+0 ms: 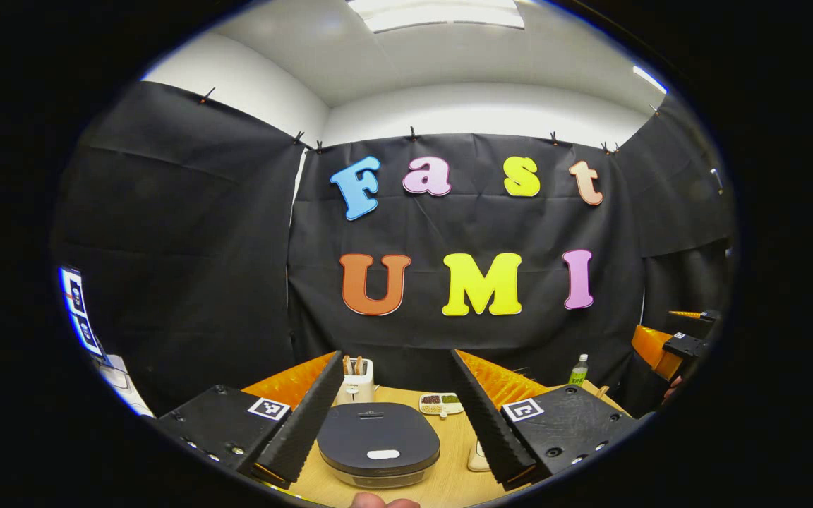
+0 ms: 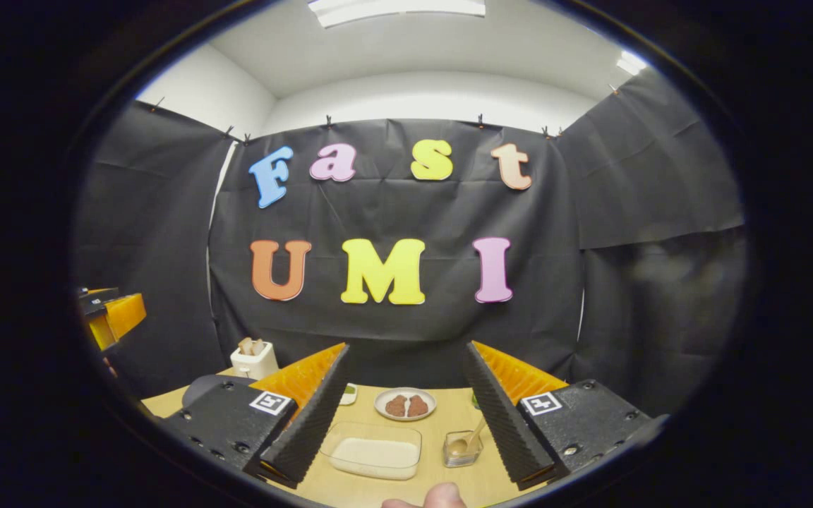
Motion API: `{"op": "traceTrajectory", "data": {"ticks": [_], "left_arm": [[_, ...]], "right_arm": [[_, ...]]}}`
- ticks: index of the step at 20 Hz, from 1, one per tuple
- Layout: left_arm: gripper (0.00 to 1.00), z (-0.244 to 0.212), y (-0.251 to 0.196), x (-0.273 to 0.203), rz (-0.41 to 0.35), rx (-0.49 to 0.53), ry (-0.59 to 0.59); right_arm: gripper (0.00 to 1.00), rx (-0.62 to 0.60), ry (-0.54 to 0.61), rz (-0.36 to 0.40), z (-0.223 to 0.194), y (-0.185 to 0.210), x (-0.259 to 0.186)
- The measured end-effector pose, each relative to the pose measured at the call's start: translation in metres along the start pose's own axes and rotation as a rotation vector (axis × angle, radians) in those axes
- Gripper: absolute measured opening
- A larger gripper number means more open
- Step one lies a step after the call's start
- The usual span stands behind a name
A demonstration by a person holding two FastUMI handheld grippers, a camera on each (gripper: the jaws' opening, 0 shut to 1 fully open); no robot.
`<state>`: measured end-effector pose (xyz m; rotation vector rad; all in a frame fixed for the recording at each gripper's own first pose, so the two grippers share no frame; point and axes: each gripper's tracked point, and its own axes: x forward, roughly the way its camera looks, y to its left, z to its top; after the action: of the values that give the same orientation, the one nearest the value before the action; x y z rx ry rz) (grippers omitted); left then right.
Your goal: Close the left gripper, press the button to open the rice cooker; take a wooden spoon from the chopstick holder with the right hand, scoop a spoonful of rice and pour it into the rice cooker, then put the wooden spoon back into the chopstick holder.
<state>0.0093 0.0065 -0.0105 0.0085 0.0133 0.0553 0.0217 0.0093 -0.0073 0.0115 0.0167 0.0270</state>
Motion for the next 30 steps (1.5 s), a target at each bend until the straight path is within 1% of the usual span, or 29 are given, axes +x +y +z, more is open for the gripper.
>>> {"op": "traceTrajectory", "data": {"ticks": [10, 14, 16, 18, 20, 22, 24, 27, 28, 29, 30], "left_arm": [[0.94, -0.011, 0.005, 0.005, 0.051, 0.011, 0.029], [0.94, -0.021, 0.012, 0.006, 0.1, 0.008, 0.07], [0.94, -0.029, 0.025, 0.004, 0.131, 0.012, 0.103], [0.94, -0.046, 0.038, -0.004, 0.149, 0.022, 0.172], [0.95, -0.066, 0.039, -0.008, 0.147, 0.021, 0.267], [0.95, -0.091, 0.031, -0.008, 0.126, 0.002, 0.386], [0.95, -0.109, 0.021, -0.007, 0.095, -0.04, 0.493], [0.95, -0.128, 0.003, -0.003, 0.055, -0.074, 0.6], [0.83, -0.131, -0.001, -0.001, 0.045, -0.073, 0.622], [0.74, -0.138, -0.004, 0.002, 0.033, -0.068, 0.654], [0.61, -0.145, -0.003, 0.005, 0.027, -0.063, 0.685]], "right_arm": [[1.0, -0.003, 0.007, 0.015, -0.002, 0.002, 0.007], [1.0, -0.003, 0.012, 0.02, -0.004, -0.001, 0.011], [1.0, -0.005, 0.014, 0.022, -0.003, -0.003, 0.013], [1.0, -0.004, 0.015, 0.02, -0.005, -0.008, 0.015], [1.0, -0.004, 0.023, 0.019, -0.012, -0.014, 0.017], [1.0, -0.001, 0.04, 0.014, -0.02, -0.022, 0.02], [1.0, 0.01, 0.065, 0.011, -0.03, -0.028, 0.023], [1.0, 0.017, 0.094, 0.006, -0.041, -0.041, 0.03], [1.0, 0.016, 0.099, 0.004, -0.043, -0.046, 0.032], [1.0, 0.014, 0.102, 0.0, -0.044, -0.051, 0.035], [1.0, 0.013, 0.105, -0.003, -0.046, -0.055, 0.037]]}}
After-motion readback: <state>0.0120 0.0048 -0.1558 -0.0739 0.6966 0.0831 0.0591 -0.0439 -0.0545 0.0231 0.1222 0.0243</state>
